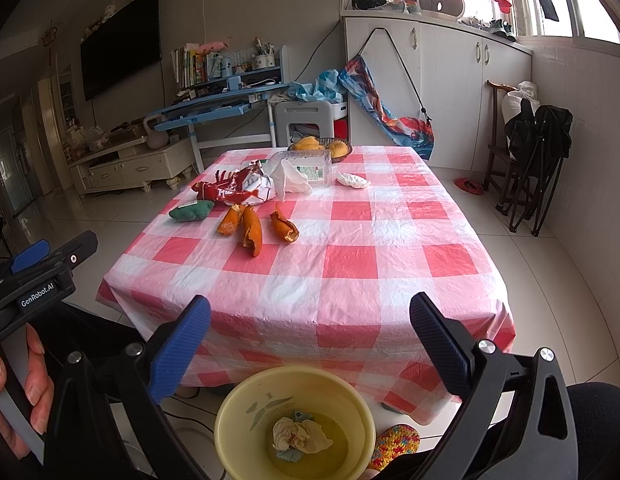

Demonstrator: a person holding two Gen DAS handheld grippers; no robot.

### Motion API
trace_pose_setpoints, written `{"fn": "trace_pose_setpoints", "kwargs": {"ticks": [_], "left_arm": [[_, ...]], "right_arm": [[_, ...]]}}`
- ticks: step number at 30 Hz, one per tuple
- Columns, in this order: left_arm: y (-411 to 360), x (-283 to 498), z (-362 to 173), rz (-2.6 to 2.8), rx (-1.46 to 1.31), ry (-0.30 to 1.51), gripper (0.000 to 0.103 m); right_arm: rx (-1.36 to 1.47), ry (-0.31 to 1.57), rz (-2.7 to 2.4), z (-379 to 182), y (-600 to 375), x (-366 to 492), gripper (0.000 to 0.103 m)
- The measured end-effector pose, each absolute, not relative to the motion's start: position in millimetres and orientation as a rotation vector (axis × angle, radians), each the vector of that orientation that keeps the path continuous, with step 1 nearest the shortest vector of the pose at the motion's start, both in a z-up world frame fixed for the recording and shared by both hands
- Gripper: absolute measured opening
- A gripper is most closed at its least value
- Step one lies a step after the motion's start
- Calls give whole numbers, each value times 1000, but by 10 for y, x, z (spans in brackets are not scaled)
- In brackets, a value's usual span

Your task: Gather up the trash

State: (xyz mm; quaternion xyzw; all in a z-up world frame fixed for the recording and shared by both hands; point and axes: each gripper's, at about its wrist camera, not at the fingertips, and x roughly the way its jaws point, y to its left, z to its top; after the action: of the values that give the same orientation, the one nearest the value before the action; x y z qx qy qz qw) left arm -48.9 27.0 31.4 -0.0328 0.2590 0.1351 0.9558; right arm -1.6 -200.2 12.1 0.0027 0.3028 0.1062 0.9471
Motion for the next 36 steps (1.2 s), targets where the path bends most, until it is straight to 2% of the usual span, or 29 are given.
{"fn": "trace_pose_setpoints", "kwargs": {"ticks": [29, 36], "left_arm": [[281, -486, 325, 274, -71, 526, 96], [400, -474, 253, 291, -159, 537, 96]], "right_arm": [[11, 622, 219, 108, -2002, -16, 95], [9, 648, 264, 174, -1955, 173, 95]]}}
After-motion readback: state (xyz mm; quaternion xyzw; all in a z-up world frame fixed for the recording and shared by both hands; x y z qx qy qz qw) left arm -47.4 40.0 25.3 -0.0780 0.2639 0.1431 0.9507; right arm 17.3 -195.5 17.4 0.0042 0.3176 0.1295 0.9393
